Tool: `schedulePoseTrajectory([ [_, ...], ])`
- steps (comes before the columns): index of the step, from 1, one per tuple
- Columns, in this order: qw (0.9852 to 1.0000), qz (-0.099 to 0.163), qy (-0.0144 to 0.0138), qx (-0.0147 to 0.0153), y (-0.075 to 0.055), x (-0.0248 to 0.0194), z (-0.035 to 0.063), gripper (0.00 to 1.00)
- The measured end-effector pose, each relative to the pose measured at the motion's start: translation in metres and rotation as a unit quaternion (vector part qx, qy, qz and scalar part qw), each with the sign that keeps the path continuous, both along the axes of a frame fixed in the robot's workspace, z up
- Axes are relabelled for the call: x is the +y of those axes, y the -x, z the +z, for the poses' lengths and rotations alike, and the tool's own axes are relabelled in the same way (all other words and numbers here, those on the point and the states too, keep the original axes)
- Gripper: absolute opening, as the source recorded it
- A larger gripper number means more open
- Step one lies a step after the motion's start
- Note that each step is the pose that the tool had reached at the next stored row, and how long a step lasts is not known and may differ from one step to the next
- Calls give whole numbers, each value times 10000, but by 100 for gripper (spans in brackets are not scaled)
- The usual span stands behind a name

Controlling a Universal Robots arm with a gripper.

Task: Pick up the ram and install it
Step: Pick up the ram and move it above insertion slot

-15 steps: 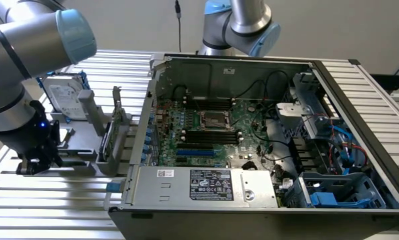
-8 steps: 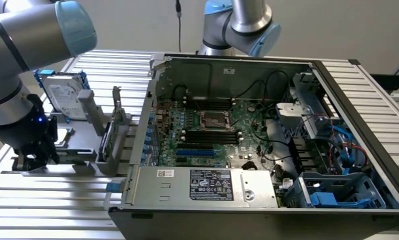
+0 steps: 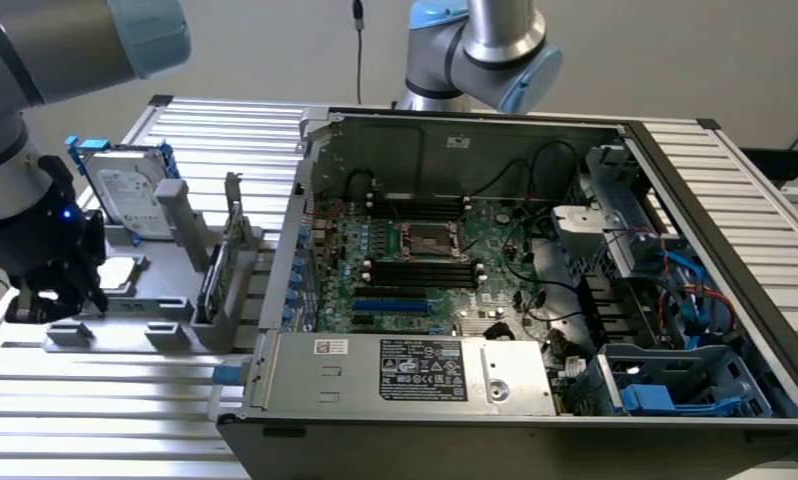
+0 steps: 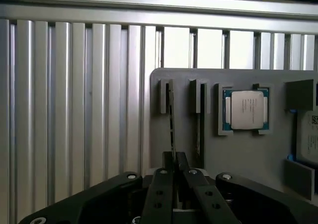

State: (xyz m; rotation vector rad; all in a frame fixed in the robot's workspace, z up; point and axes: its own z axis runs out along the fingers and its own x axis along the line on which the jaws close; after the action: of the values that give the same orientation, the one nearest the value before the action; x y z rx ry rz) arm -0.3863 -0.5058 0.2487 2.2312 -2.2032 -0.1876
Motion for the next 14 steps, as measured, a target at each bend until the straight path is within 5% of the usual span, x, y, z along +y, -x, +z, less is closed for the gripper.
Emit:
schedulePoseTrajectory([
  [6,10000,0,0,29,-86,0,270,15],
  [14,10000,0,-1,69,-430,0,634,15],
])
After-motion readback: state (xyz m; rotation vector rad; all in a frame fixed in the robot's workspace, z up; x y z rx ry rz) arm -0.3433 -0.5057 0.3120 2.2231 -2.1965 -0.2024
